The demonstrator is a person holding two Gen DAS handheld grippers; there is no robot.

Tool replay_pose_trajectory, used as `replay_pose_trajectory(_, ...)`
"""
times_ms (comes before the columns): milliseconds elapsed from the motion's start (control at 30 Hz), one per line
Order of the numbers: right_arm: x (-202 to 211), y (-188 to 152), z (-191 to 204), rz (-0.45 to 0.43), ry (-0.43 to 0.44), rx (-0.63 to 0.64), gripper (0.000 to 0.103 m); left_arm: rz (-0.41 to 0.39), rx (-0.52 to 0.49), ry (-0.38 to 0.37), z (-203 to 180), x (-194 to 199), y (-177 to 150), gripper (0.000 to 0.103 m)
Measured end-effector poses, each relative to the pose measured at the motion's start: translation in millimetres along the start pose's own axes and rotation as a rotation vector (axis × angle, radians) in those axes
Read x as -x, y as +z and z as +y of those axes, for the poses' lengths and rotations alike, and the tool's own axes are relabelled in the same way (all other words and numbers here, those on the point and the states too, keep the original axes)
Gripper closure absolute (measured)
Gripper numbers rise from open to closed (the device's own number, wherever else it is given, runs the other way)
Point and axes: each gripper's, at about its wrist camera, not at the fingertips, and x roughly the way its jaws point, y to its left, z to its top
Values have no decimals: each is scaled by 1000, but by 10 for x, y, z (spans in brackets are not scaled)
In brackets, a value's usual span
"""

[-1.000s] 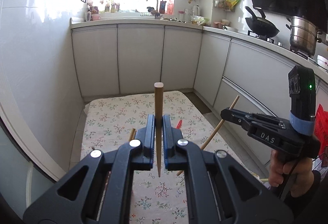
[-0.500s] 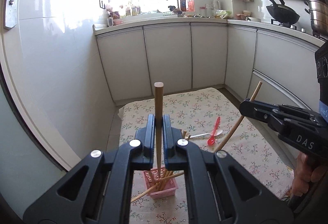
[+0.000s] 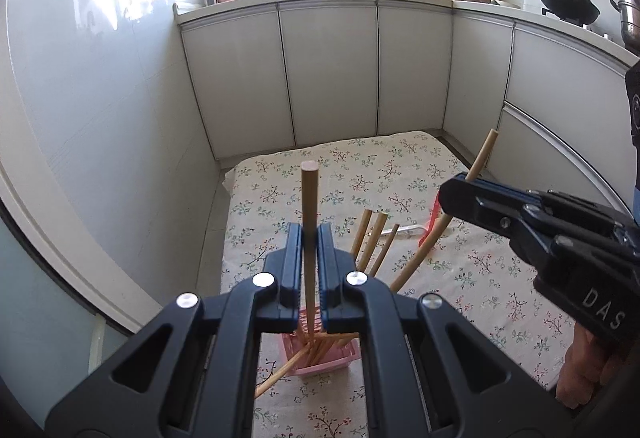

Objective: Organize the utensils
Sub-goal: 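Lower the chopstick into the pink holder and open the left tool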

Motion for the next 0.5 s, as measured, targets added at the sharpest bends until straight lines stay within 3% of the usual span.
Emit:
replay_pose_trajectory(200,-100,-70,-18,20,-4,3,96,17,10,-18,-6,-31,19,94)
replay_pose_trajectory(300,-122,-77,-49,45,15,-19,93,22,26,-28,10,-11,27,85)
replay_pose_trajectory(433,-57,-44,-93,38,27,-48,76,14,42,-31,36,34,36,76)
replay_pose_trajectory(500,-16,-14,-115,31,34,-62,74,10,46,-32,41,42,45,70)
